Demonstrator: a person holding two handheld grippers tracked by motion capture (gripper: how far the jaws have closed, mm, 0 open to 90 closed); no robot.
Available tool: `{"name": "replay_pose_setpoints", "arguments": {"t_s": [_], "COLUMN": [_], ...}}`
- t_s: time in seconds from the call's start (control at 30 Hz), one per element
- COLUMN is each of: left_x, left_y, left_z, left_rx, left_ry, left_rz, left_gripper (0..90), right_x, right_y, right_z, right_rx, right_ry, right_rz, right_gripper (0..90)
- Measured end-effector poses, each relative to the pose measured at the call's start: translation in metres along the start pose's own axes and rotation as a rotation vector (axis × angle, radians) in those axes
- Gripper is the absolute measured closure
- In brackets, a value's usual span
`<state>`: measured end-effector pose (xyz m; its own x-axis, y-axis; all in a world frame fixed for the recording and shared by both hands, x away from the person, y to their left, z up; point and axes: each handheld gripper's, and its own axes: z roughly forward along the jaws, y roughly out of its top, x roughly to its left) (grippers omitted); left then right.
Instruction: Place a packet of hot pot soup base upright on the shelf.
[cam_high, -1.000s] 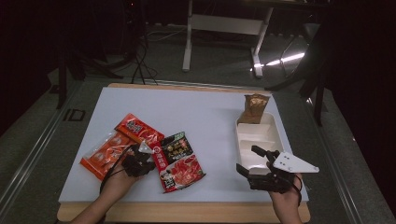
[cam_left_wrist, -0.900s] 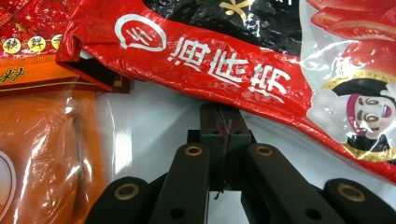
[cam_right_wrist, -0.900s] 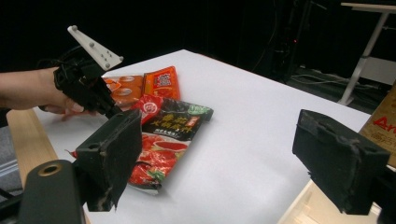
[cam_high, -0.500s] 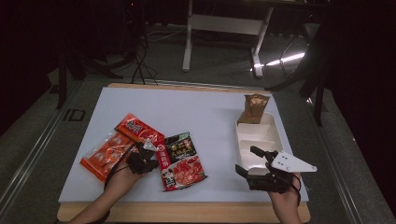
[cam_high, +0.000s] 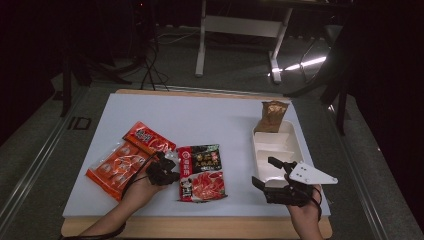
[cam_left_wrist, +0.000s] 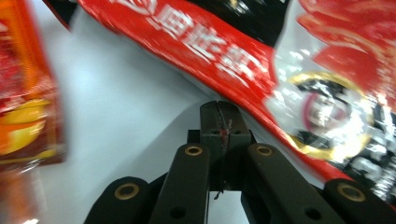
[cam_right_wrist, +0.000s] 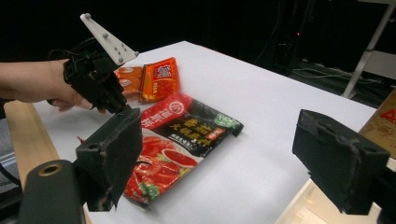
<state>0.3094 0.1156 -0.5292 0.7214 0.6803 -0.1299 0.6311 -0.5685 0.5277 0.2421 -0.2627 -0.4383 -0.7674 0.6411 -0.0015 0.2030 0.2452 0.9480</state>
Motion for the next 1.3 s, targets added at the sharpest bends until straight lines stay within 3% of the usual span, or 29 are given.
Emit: {"name": "replay_pose_setpoints", "arguments": {"t_s": [0.07, 0.23, 0.47, 1.0, 1.13, 1.3], "left_x": [-0.004, -0.013, -0.024, -0.027, -0.023, -0.017], "left_y": [0.002, 0.007, 0.017, 0.025, 0.024, 0.025], "left_z": [0.002, 0.006, 0.014, 0.021, 0.016, -0.006], "left_rx": [0.008, 0.021, 0.022, 0.015, 0.008, -0.040], "left_ry": [0.006, -0.035, -0.054, -0.078, -0.095, -0.086], "left_rz": [0.017, 0.033, 0.053, 0.051, 0.029, 0.013], "left_gripper": [90.0, 90.0, 90.0, 90.0, 89.9, 86.9], "right_x": [0.000, 0.000, -0.001, 0.000, 0.000, 0.001], "right_y": [0.000, -0.001, -0.002, -0.003, -0.002, -0.001], "right_z": [0.000, 0.001, 0.001, 0.005, 0.003, 0.002], "right_rx": [0.009, 0.015, 0.019, 0.035, 0.026, 0.003], "right_ry": [0.002, 0.001, 0.002, 0.014, 0.017, 0.019], "right_rz": [0.000, -0.005, -0.010, -0.029, -0.031, -0.058], "right_gripper": [15.9, 15.9, 15.9, 17.1, 17.0, 16.8]}}
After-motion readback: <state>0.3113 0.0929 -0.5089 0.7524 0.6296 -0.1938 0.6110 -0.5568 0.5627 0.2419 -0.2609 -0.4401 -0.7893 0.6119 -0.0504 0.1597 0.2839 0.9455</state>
